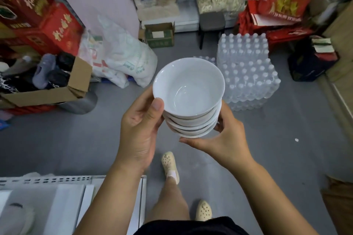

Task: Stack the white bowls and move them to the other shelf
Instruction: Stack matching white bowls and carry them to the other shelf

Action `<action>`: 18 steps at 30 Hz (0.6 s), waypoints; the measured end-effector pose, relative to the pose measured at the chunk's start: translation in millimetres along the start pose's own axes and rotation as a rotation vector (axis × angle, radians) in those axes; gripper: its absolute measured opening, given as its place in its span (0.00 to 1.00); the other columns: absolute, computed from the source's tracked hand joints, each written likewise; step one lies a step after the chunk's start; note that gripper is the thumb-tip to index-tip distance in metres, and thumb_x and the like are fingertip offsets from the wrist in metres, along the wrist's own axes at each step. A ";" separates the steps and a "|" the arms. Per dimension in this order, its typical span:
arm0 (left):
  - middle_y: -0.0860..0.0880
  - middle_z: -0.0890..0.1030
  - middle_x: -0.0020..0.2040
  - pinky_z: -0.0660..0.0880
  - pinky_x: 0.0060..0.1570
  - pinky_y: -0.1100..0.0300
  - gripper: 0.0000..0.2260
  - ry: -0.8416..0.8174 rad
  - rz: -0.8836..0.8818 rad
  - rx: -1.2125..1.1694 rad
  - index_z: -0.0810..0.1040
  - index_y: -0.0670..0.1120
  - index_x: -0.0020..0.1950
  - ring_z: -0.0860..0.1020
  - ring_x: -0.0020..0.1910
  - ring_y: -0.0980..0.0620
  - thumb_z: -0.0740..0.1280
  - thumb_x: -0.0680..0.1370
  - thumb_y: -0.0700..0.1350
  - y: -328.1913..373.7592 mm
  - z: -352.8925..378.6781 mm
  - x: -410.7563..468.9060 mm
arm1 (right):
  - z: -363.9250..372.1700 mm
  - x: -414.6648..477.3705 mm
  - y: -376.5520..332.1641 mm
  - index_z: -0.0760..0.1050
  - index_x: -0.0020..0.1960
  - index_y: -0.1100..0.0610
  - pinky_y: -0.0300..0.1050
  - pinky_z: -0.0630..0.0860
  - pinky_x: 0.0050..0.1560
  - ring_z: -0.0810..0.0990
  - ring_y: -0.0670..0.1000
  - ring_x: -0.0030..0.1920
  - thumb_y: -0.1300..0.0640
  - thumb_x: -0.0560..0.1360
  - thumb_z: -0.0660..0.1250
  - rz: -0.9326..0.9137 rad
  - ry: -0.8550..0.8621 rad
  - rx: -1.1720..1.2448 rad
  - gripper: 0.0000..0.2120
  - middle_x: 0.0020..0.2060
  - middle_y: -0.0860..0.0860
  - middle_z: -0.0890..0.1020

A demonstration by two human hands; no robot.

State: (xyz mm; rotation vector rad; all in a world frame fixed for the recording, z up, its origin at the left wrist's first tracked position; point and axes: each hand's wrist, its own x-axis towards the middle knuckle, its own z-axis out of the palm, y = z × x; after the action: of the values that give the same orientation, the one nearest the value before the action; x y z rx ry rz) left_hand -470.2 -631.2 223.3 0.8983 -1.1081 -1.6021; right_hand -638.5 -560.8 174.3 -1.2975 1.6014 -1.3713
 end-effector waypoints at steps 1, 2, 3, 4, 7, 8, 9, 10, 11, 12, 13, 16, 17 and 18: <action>0.48 0.82 0.63 0.77 0.52 0.61 0.35 0.005 0.002 0.003 0.77 0.43 0.70 0.80 0.58 0.53 0.78 0.69 0.61 2.2 -1.8 15.4 | 2.9 16.0 0.6 0.69 0.75 0.48 0.38 0.77 0.64 0.78 0.40 0.65 0.52 0.58 0.88 -0.007 -0.005 0.005 0.50 0.63 0.35 0.80; 0.47 0.82 0.65 0.77 0.53 0.60 0.36 0.005 0.007 0.008 0.77 0.44 0.70 0.80 0.60 0.51 0.79 0.68 0.61 4.5 -4.3 30.1 | 6.1 31.0 1.1 0.68 0.75 0.48 0.39 0.77 0.64 0.78 0.41 0.66 0.53 0.58 0.88 -0.014 -0.011 0.012 0.50 0.63 0.36 0.80; 0.46 0.81 0.66 0.77 0.55 0.59 0.36 0.008 0.014 0.015 0.77 0.45 0.70 0.79 0.62 0.50 0.79 0.68 0.62 7.2 -6.8 45.8 | 9.8 47.4 1.7 0.68 0.76 0.48 0.39 0.77 0.64 0.78 0.42 0.66 0.53 0.59 0.88 -0.021 -0.018 0.018 0.50 0.63 0.37 0.80; 0.46 0.81 0.66 0.77 0.56 0.57 0.35 0.009 0.026 0.027 0.78 0.46 0.69 0.79 0.64 0.49 0.79 0.67 0.62 10.4 -10.5 65.2 | 14.9 66.8 2.4 0.68 0.76 0.49 0.39 0.77 0.64 0.78 0.42 0.67 0.53 0.59 0.88 -0.029 -0.019 0.021 0.50 0.64 0.37 0.80; 0.47 0.81 0.67 0.76 0.63 0.49 0.35 -0.008 0.067 0.087 0.78 0.47 0.69 0.78 0.68 0.45 0.79 0.68 0.63 24.0 -21.5 128.3 | 31.0 129.5 3.1 0.68 0.76 0.50 0.40 0.78 0.65 0.78 0.42 0.67 0.51 0.58 0.88 -0.050 0.008 0.035 0.51 0.64 0.38 0.80; 0.47 0.81 0.66 0.75 0.65 0.47 0.34 -0.017 0.078 0.105 0.78 0.47 0.68 0.78 0.68 0.45 0.79 0.67 0.63 30.5 -24.8 151.7 | 35.5 152.4 1.7 0.68 0.76 0.50 0.40 0.77 0.64 0.78 0.42 0.66 0.51 0.58 0.88 -0.059 0.015 0.039 0.51 0.64 0.38 0.80; 0.48 0.82 0.65 0.75 0.65 0.46 0.34 -0.023 0.085 0.119 0.79 0.48 0.67 0.78 0.68 0.45 0.79 0.67 0.62 37.5 -28.0 174.9 | 39.4 175.2 -0.2 0.68 0.76 0.50 0.39 0.77 0.64 0.78 0.41 0.66 0.51 0.59 0.88 -0.074 0.017 0.041 0.51 0.64 0.37 0.80; 0.49 0.82 0.64 0.76 0.63 0.47 0.33 -0.030 0.089 0.129 0.80 0.49 0.67 0.79 0.67 0.45 0.79 0.67 0.62 45.0 -30.6 198.3 | 43.4 198.5 -2.7 0.67 0.76 0.50 0.38 0.77 0.64 0.78 0.42 0.66 0.51 0.59 0.87 -0.093 0.016 0.042 0.51 0.64 0.37 0.79; 0.49 0.83 0.64 0.76 0.61 0.49 0.32 -0.038 0.090 0.136 0.80 0.49 0.66 0.79 0.66 0.45 0.79 0.67 0.62 52.0 -32.4 220.7 | 47.1 220.5 -4.7 0.67 0.77 0.51 0.37 0.77 0.64 0.78 0.43 0.67 0.52 0.60 0.87 -0.111 0.021 0.042 0.50 0.64 0.37 0.79; 0.49 0.83 0.64 0.77 0.59 0.51 0.32 -0.049 0.092 0.139 0.80 0.50 0.65 0.79 0.66 0.46 0.80 0.66 0.62 59.0 -33.3 242.8 | 50.3 241.4 -6.2 0.67 0.76 0.52 0.37 0.77 0.64 0.78 0.44 0.67 0.53 0.60 0.87 -0.124 0.036 0.043 0.50 0.64 0.38 0.79; 0.49 0.83 0.63 0.77 0.58 0.53 0.31 -0.061 0.097 0.142 0.80 0.50 0.65 0.80 0.65 0.46 0.80 0.66 0.63 65.0 -33.6 264.0 | 52.9 261.0 -6.9 0.68 0.76 0.53 0.38 0.77 0.64 0.79 0.44 0.66 0.54 0.59 0.87 -0.135 0.061 0.045 0.49 0.64 0.38 0.79; 0.50 0.84 0.60 0.79 0.55 0.57 0.29 -0.088 0.102 0.148 0.83 0.53 0.60 0.82 0.61 0.48 0.80 0.64 0.64 75.5 -29.8 319.9 | 53.9 312.5 -6.9 0.69 0.75 0.53 0.41 0.78 0.63 0.79 0.46 0.66 0.53 0.59 0.87 -0.150 0.091 0.055 0.48 0.63 0.37 0.79; 0.50 0.84 0.60 0.79 0.55 0.58 0.29 -0.097 0.100 0.151 0.84 0.53 0.60 0.82 0.61 0.48 0.80 0.64 0.64 76.2 -27.0 336.8 | 51.8 328.8 -5.6 0.68 0.75 0.53 0.42 0.78 0.63 0.78 0.46 0.67 0.53 0.60 0.87 -0.151 0.091 0.053 0.49 0.64 0.37 0.79; 0.50 0.85 0.59 0.79 0.56 0.57 0.29 -0.103 0.100 0.156 0.84 0.53 0.60 0.82 0.61 0.48 0.80 0.63 0.65 75.7 -23.8 353.5 | 49.2 345.1 -4.0 0.68 0.76 0.52 0.41 0.78 0.63 0.78 0.46 0.67 0.52 0.60 0.87 -0.152 0.091 0.050 0.49 0.64 0.36 0.78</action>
State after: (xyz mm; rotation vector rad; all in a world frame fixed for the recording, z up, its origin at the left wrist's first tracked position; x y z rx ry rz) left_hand -522.6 -986.6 270.1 0.8545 -1.3441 -1.5098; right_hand -694.3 -903.3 207.5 -1.3685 1.5435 -1.5728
